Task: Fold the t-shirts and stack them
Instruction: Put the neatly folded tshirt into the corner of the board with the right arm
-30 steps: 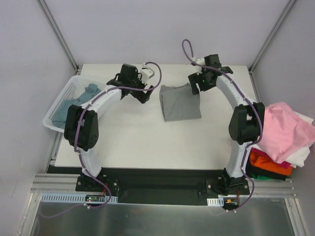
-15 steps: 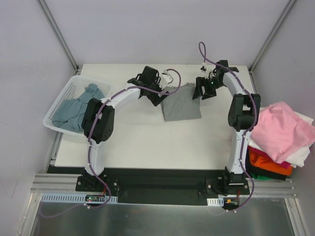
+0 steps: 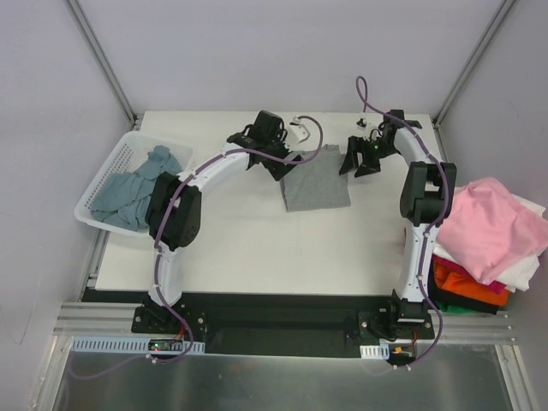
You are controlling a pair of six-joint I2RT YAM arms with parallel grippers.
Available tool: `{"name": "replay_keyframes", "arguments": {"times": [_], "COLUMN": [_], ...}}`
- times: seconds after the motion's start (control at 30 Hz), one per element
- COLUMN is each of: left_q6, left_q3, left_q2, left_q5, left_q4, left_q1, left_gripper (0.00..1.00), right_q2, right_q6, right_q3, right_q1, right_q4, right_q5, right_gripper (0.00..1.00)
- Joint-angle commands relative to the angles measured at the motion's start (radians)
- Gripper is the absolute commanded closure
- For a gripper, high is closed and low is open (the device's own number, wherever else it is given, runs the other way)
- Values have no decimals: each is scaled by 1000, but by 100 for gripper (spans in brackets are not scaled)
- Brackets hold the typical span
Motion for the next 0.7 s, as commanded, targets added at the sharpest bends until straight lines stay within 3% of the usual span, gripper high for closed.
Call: {"name": "replay_keyframes", "arguments": {"times": [0.0,0.3,0.67], "left_q6": [2,8,31], "left_q3": [69,181,72], "left_q2": [59,186,160], "left_q5": [-25,-98,-101], "left_q4": [-8,-8,-9], "left_q1": [-63,-101,-109], "left_gripper": [0,1,0], "right_q2": [5,58,155], "right_q6": [-11,-14,10], "right_q3": [22,57,140], "right_q1": [5,4,-9], "right_q4": [-17,-43,-90], "right_q5": [-65,-68,-203], "right_gripper": [20,20,19]}}
